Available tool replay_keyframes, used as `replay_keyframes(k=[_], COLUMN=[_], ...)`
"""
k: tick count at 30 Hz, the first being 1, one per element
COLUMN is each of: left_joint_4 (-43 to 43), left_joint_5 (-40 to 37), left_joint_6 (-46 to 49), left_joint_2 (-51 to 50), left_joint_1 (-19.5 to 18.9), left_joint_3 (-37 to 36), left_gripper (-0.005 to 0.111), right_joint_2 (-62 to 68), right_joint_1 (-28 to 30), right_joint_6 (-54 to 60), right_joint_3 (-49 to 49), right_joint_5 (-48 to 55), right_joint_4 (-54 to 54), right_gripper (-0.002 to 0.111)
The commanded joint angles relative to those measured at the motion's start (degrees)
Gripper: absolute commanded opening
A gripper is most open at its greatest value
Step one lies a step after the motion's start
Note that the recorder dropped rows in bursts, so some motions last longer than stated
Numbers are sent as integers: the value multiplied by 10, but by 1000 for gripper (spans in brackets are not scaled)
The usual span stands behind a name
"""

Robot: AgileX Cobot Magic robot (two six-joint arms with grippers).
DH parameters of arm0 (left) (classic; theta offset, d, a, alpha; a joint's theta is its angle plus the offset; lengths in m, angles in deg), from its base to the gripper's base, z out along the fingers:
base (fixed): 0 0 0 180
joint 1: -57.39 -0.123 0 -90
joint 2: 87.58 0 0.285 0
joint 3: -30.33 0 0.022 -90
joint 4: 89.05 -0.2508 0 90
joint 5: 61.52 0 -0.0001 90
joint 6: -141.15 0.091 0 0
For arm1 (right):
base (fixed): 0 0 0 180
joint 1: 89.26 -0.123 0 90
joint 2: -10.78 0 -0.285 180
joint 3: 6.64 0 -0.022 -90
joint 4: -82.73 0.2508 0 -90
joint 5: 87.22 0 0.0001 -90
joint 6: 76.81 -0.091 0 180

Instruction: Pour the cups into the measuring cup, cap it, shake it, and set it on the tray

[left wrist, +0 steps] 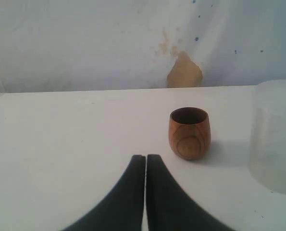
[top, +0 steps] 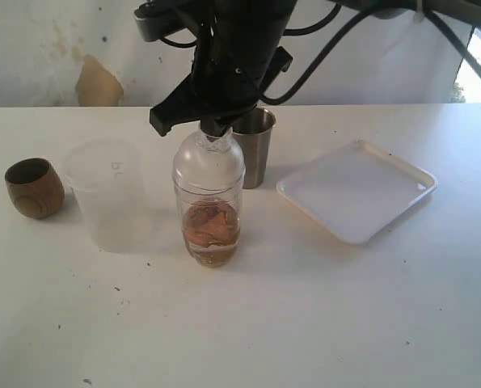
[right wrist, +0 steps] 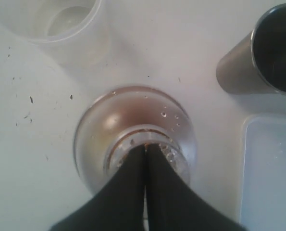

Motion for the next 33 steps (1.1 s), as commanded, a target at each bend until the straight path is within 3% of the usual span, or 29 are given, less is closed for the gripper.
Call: replay_keyframes(k=[1, 33], left_joint_4=[3, 3], left_joint_5=[6, 6], left_joint_6=[-1, -1], left_joint_2=[3, 3], left_joint_1=[-1, -1], left_joint_3=[-4, -4], left_gripper=[1, 1], right_joint_2=[14, 14], right_joint_1=[-5, -6], right_joint_6=[1, 1], right_joint_3=[-12, -32], right_joint_5=[28, 28], right_joint_4=[3, -25], right_gripper=[0, 0])
